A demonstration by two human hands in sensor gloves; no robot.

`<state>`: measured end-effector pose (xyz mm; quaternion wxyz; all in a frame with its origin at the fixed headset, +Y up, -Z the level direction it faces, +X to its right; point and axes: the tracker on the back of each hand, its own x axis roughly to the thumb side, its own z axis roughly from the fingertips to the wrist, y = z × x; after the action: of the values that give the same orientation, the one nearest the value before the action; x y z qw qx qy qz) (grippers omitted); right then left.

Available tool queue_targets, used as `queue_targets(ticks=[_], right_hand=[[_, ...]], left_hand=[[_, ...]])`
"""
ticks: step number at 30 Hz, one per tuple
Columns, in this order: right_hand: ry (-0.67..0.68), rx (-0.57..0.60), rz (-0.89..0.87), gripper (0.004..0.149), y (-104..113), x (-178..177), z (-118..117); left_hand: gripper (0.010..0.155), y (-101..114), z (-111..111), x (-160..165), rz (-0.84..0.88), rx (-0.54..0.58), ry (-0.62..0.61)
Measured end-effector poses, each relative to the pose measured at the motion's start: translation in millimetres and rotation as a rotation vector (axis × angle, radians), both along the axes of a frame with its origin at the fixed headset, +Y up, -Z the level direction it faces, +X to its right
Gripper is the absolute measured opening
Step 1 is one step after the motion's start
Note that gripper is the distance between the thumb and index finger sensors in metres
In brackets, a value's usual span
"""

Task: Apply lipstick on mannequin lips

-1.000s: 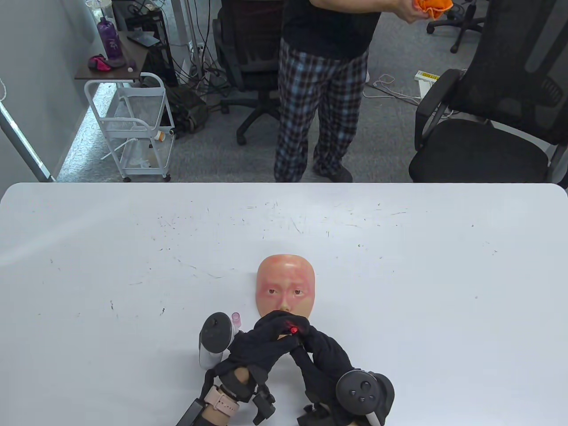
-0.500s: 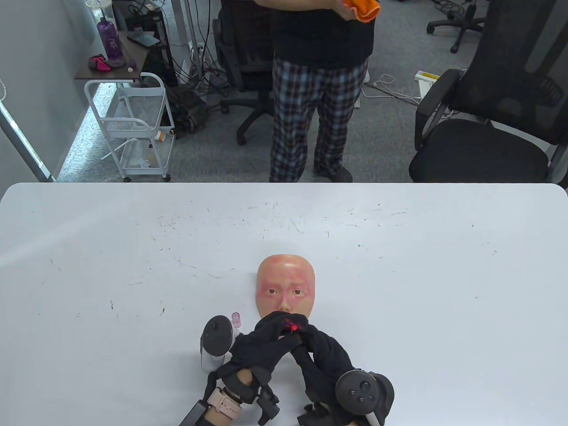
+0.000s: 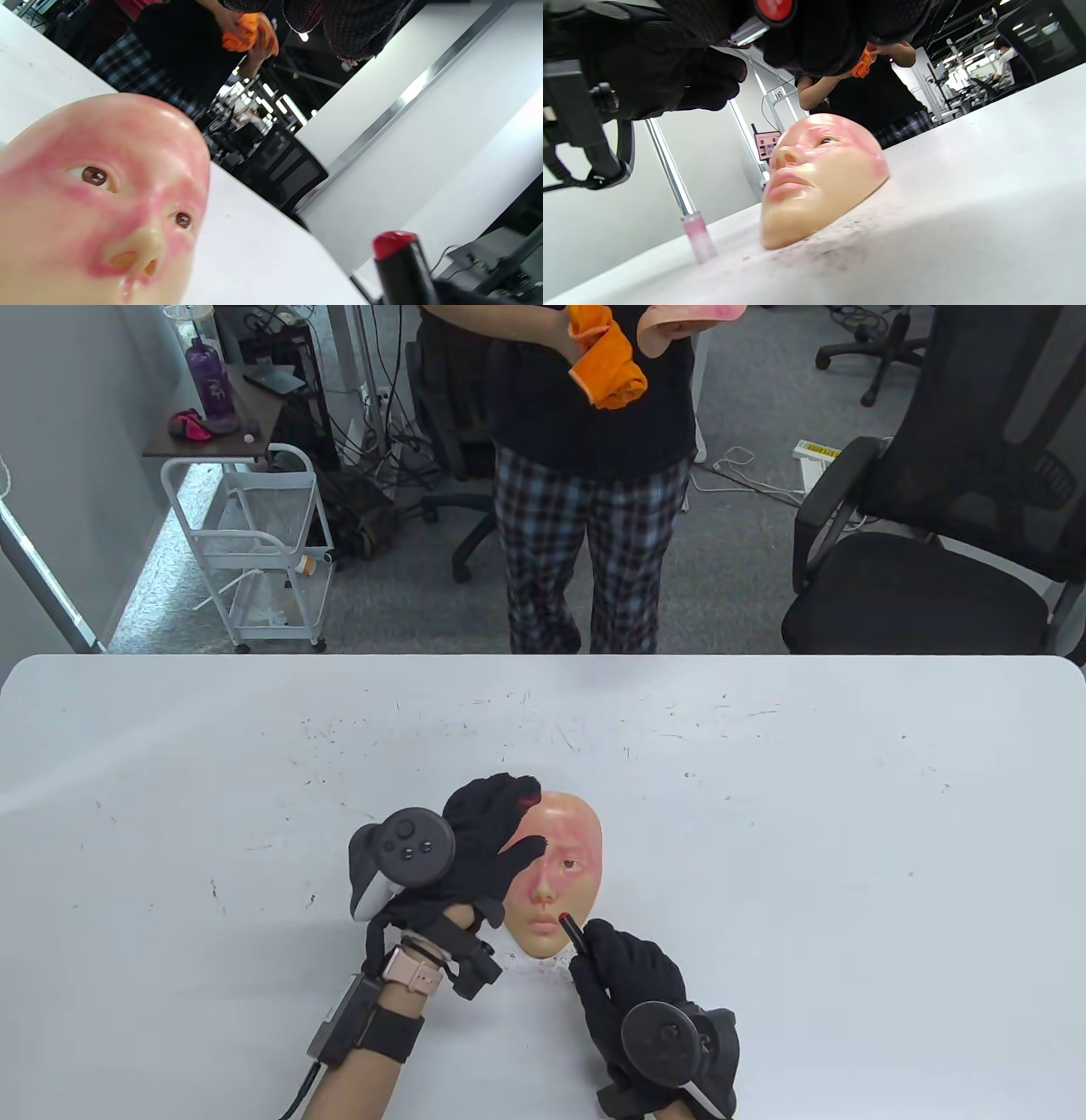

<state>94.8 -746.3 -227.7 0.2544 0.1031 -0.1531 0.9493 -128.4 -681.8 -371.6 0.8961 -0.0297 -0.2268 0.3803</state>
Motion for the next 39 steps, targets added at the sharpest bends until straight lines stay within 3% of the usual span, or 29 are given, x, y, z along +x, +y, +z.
queue_targets(ticks=[6, 12, 17, 20, 39], right_hand=[[-0.030, -0.020, 0.058, 0.053, -4, 1, -5], [-0.031, -0.031, 0.202, 0.053, -9, -14, -10], [-0.036, -0.017, 0.348, 0.053, -11, -33, -14], [-0.035, -0.014, 0.475, 0.053, -13, -47, -16], [-0.037, -0.053, 0.726, 0.053, -18, -80, -25]], left_hand=[[0.074, -21, -37, 26, -0.191, -0.110, 0.002], [0.077, -37, -52, 31, -0.308, -0.180, 0.017], [0.076, -46, -56, 34, -0.358, -0.226, -0.015], [0.076, -51, -57, 33, -0.303, -0.247, -0.027], [0.075, -54, -57, 31, -0.299, -0.274, -0.034]])
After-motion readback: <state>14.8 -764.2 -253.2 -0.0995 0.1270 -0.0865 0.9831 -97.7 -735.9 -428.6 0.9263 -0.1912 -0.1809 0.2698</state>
